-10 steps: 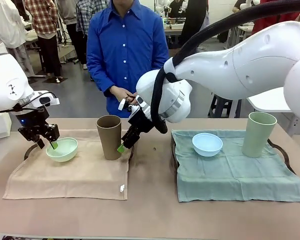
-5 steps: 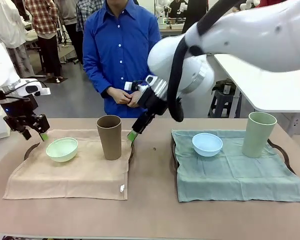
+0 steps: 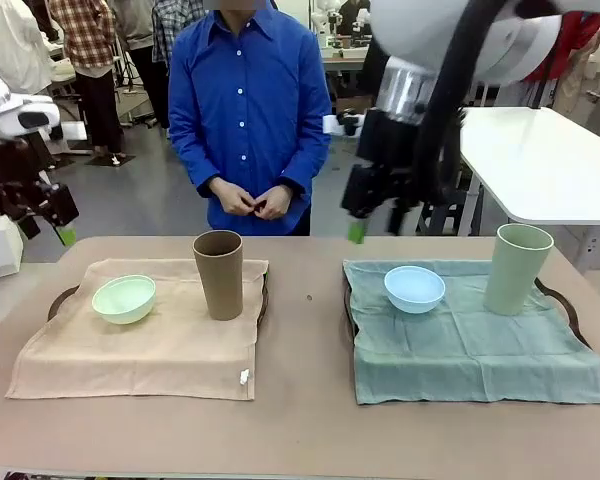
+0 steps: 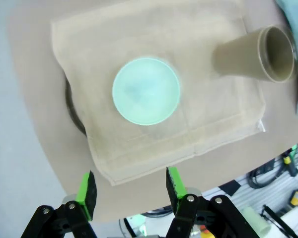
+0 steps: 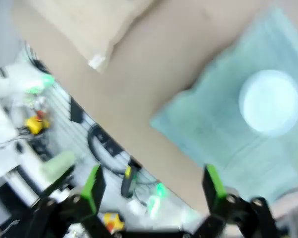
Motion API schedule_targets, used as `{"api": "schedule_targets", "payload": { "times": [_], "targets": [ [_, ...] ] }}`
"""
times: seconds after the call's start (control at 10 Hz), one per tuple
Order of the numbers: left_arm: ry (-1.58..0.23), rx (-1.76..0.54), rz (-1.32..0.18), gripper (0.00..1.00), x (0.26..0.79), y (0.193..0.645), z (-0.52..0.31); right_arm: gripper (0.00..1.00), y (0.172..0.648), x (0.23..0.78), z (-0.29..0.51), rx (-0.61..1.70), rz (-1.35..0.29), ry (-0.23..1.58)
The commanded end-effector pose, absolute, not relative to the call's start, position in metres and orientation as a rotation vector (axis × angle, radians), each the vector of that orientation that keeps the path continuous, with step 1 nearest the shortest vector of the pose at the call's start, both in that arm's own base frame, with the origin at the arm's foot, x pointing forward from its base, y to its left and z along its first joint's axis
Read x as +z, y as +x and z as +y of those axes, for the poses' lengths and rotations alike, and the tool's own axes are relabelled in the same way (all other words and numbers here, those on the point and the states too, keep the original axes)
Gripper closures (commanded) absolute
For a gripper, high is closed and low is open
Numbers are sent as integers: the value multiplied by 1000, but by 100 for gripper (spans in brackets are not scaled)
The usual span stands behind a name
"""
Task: Set up a tray with a mat and arrange the tableware.
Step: Place the Picnic Bowl and Reusable plastic cup back onto the Handle tray in front of the human's position.
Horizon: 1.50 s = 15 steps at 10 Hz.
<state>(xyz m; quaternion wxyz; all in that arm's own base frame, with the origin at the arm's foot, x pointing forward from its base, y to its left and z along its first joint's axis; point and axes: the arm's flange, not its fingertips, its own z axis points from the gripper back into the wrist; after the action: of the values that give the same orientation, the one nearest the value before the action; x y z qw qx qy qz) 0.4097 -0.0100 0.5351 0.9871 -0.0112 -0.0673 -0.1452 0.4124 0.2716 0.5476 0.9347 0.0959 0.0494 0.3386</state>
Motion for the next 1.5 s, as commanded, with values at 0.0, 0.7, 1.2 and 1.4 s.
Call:
{"api": "schedule_targets", "payload": {
  "times": [0.0, 0.7, 1.2, 1.4],
  "targets": [
    [-19, -364, -180, 26, 580, 395, -32, 0, 392, 590, 258, 559, 154, 59],
    [-8, -350, -193, 26, 592, 388, -37, 0, 382, 599, 248, 574, 114, 66],
    [-8, -350, -193, 26, 592, 388, -37, 0, 382, 599, 248, 574, 114, 66],
    [-8, -350, -193, 26, 592, 388, -37, 0, 382, 599, 248, 574, 114, 66]
  ]
}}
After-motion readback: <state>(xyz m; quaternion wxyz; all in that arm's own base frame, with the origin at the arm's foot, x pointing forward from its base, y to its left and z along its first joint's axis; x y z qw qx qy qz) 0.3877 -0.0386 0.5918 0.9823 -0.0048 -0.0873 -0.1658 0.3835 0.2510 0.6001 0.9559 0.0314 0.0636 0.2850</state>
